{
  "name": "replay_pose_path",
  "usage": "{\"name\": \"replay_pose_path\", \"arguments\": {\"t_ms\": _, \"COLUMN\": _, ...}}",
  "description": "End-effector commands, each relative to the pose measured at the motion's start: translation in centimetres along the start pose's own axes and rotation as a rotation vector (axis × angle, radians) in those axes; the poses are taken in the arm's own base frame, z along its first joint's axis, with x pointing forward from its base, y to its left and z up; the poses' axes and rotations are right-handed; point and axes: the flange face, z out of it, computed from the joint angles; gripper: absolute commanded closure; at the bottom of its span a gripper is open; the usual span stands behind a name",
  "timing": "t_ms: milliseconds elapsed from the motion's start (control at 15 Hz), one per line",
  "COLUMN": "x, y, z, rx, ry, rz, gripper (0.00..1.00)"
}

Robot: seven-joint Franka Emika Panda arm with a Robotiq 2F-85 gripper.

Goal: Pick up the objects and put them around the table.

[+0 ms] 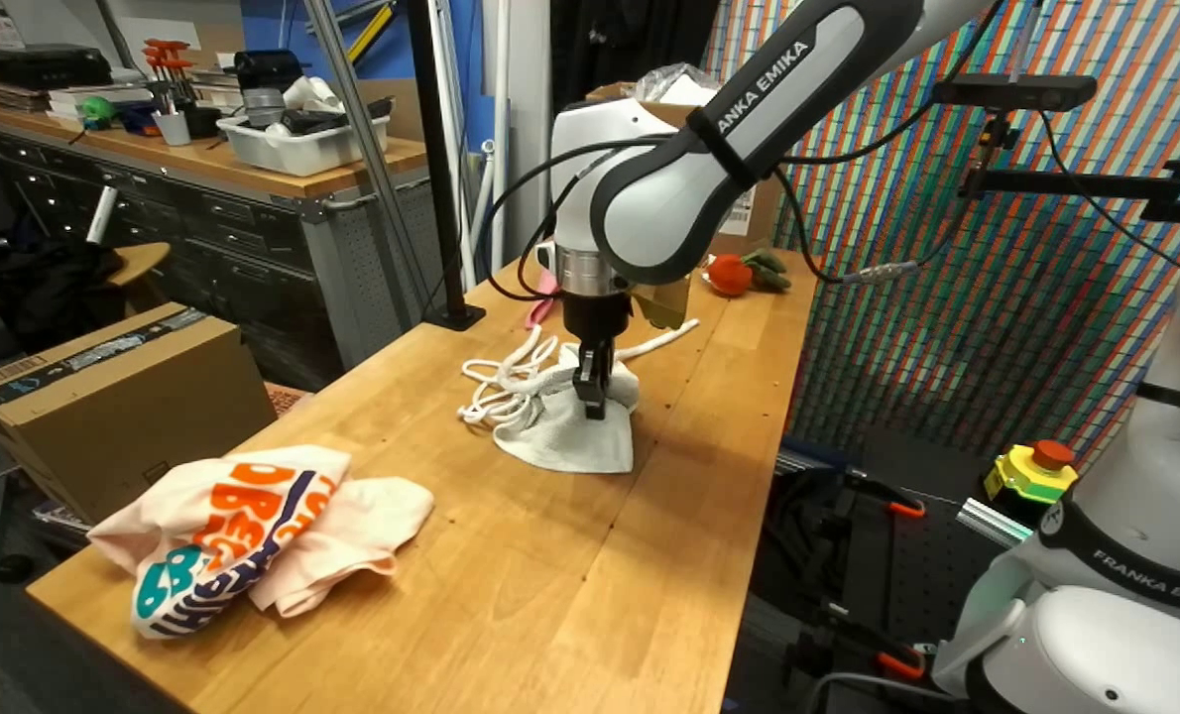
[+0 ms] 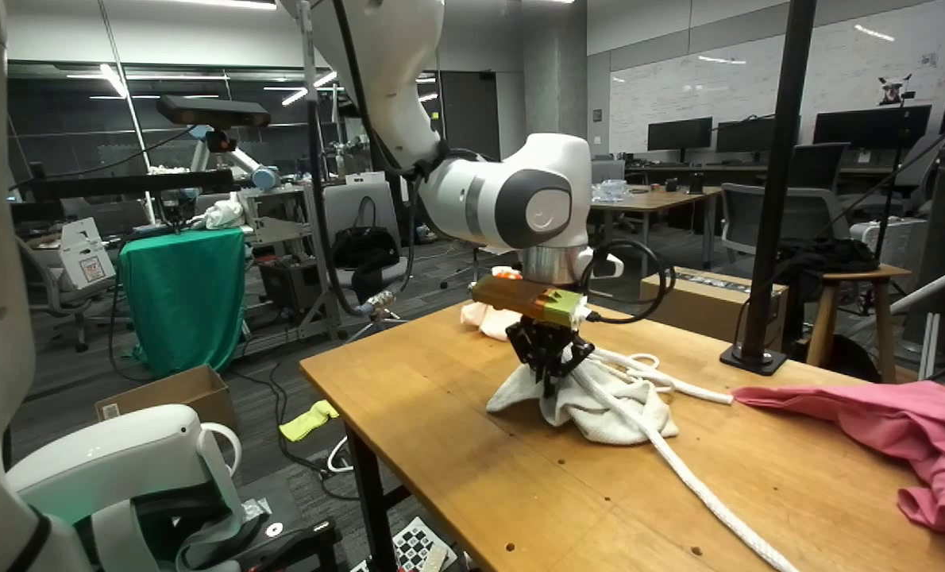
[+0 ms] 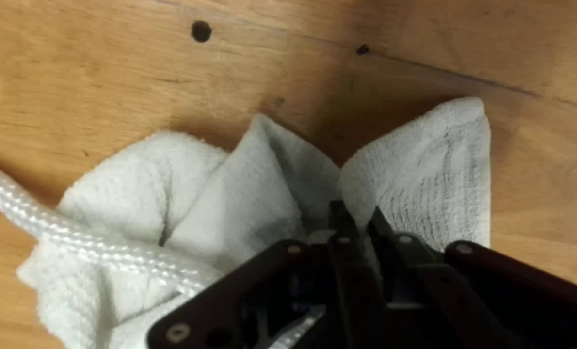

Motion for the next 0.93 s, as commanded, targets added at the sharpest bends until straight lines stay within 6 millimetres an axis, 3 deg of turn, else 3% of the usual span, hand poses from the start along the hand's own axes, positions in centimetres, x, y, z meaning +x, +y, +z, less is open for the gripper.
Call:
{"name": "replay_pose_path", "arguments": {"t_ms": 0, "x": -2.2, "y": -3.6, "z": -5.0, "rx": 0.017, "ry": 0.023, "rz": -0.135, "gripper": 0.92}}
{"name": "replay_pose_path", "arguments": {"t_ms": 267, "x": -2.3, "y": -7.1, "z": -9.8, "rx": 0.016, "ry": 0.094, "rz": -0.193, "gripper": 0.92}}
{"name": "replay_pose_path", "arguments": {"t_ms": 400, "x": -2.0, "y": -7.8, "z": -12.1, "rx": 0.008, "ry": 0.144, "rz": -0.175, "gripper": 0.92}}
{"name": "replay_pose_path", "arguments": {"t_ms": 533, "x": -2.0, "y": -7.9, "z": -13.4, "rx": 0.021, "ry": 0.146, "rz": -0.179, "gripper": 0.92}}
{"name": "replay_pose_path", "arguments": {"t_ms": 867, "x": -2.8, "y": -9.7, "z": -13.7, "rx": 0.036, "ry": 0.136, "rz": -0.227, "gripper": 0.92}}
